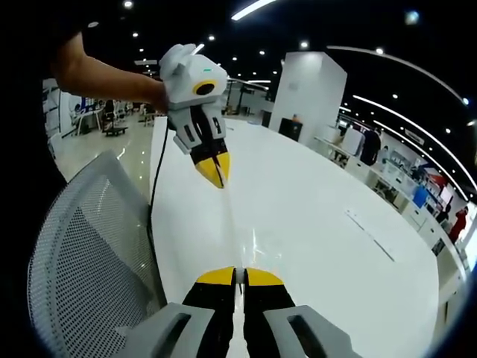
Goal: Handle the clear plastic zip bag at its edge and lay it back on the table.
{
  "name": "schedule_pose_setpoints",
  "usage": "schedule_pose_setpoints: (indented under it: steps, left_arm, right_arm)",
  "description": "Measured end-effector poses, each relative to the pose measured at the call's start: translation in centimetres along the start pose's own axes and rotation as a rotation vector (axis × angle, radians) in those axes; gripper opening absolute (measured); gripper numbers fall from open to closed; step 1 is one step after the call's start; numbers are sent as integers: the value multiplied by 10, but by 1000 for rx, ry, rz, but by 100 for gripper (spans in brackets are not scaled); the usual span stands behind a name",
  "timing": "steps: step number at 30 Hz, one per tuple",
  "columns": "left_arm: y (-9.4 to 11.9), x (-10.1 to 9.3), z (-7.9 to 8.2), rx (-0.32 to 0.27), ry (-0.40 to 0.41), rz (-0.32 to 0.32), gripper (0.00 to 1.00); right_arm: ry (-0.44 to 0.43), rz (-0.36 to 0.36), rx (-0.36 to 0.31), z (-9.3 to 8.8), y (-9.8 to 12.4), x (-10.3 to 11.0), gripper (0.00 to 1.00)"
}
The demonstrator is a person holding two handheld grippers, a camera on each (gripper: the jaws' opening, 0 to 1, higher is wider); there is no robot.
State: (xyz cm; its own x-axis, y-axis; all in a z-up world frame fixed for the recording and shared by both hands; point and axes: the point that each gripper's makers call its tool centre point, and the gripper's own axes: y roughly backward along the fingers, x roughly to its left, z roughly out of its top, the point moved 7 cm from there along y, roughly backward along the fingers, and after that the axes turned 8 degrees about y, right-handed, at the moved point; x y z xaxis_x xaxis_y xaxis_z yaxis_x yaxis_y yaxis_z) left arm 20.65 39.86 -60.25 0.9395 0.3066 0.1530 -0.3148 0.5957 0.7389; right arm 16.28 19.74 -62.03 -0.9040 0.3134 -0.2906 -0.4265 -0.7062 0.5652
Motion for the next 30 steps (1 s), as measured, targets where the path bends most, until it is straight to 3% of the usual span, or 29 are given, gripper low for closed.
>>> schedule_pose_setpoints:
  steps: [19,30]
  left_arm:
    - [-4,-18,10,-19,-73,-72,0]
    - [-13,-28,14,-14,-108,-93,0]
  right_arm:
    - [-4,27,64,-15,5,2,2]
    - [-7,83,60,-4,16,4,11]
